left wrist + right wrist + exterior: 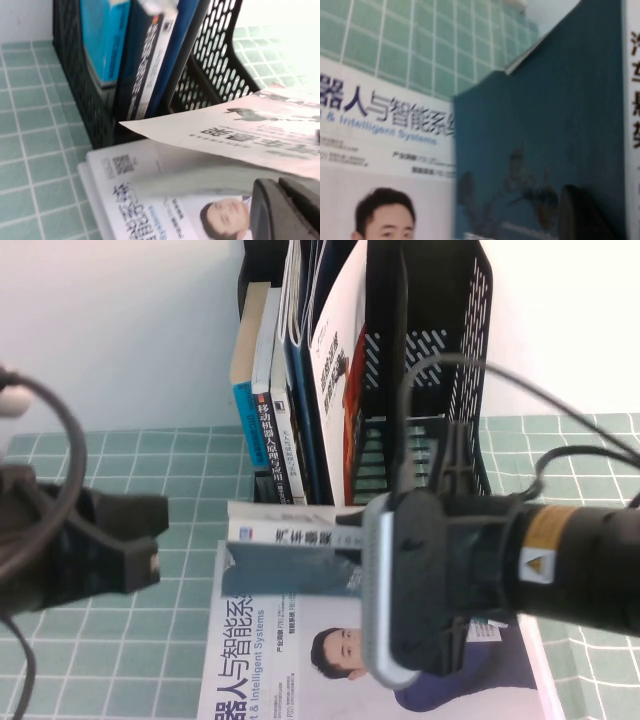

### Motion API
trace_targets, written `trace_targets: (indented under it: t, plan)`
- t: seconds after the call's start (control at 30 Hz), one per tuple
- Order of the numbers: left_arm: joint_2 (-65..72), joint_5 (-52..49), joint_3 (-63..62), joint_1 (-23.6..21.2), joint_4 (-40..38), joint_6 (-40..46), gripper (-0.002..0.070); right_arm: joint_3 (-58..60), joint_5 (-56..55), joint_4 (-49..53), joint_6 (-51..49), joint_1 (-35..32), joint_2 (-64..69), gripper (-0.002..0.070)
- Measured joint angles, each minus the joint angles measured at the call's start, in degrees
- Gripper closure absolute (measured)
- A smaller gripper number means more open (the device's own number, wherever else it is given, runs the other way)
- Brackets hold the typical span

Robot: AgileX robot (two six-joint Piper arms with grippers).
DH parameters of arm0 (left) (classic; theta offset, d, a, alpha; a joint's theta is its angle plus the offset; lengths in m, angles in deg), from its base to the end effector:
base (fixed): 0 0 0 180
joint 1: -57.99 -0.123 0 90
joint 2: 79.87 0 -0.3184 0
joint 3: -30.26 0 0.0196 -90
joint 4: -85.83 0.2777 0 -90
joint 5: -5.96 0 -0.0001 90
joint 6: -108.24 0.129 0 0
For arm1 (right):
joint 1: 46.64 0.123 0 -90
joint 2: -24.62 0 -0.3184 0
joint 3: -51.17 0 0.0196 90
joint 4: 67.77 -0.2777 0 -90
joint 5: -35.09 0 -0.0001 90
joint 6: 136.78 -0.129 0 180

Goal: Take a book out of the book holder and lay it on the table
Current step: Place the picked book on the book

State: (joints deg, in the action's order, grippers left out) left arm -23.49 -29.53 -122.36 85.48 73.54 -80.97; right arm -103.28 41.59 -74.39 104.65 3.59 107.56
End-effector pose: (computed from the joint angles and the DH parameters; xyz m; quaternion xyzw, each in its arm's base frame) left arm 0.1789 -0.1111 0.3764 0.0930 0.8538 -0.2510 0.4464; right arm 0.2209 0.2681 0.3150 -0.6714 0.5100 -0.0162 0.5375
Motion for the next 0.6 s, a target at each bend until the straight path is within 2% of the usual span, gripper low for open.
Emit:
trace_targets:
  t: [0.2,0.6]
  plan:
    - [-1.0,0.0,2.5,0.0,0.0,-0.3,0.0677,-0.4,2.9,-0.4,0.4,1.2,3.5,0.0543]
    - [-1.0,0.9,2.6,0.0,-0.7,-0.6,0.0678,-0.6,15.5,-13.8,-1.0,3.2,7.3,0.0543]
